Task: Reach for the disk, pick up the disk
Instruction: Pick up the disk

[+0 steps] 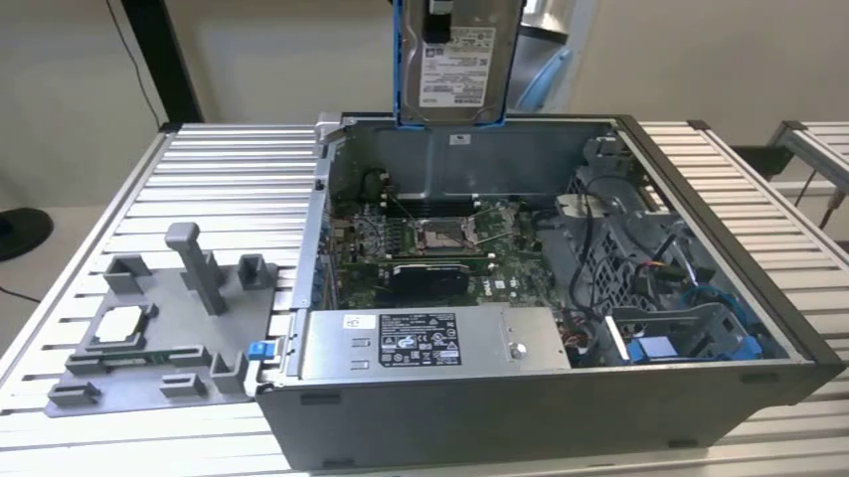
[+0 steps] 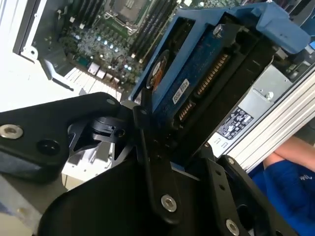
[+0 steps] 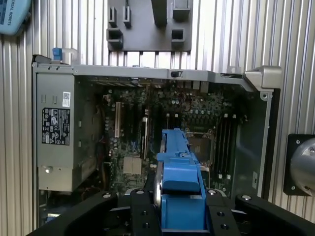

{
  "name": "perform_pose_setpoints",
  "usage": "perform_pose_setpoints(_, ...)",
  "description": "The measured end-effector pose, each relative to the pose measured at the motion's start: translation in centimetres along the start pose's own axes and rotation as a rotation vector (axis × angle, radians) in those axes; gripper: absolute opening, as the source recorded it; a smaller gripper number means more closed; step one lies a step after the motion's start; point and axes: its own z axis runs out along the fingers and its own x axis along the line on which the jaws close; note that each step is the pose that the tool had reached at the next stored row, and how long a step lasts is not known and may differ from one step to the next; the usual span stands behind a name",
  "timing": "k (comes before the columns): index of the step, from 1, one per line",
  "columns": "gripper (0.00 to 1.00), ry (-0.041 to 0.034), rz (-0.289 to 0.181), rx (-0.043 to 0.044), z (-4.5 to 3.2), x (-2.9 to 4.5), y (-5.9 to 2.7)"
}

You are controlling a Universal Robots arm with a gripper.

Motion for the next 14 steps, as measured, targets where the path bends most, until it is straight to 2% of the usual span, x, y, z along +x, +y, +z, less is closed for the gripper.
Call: perform_pose_setpoints(14,0.0,0.0,-0.001,0.0,0.07,0.51,-4.74)
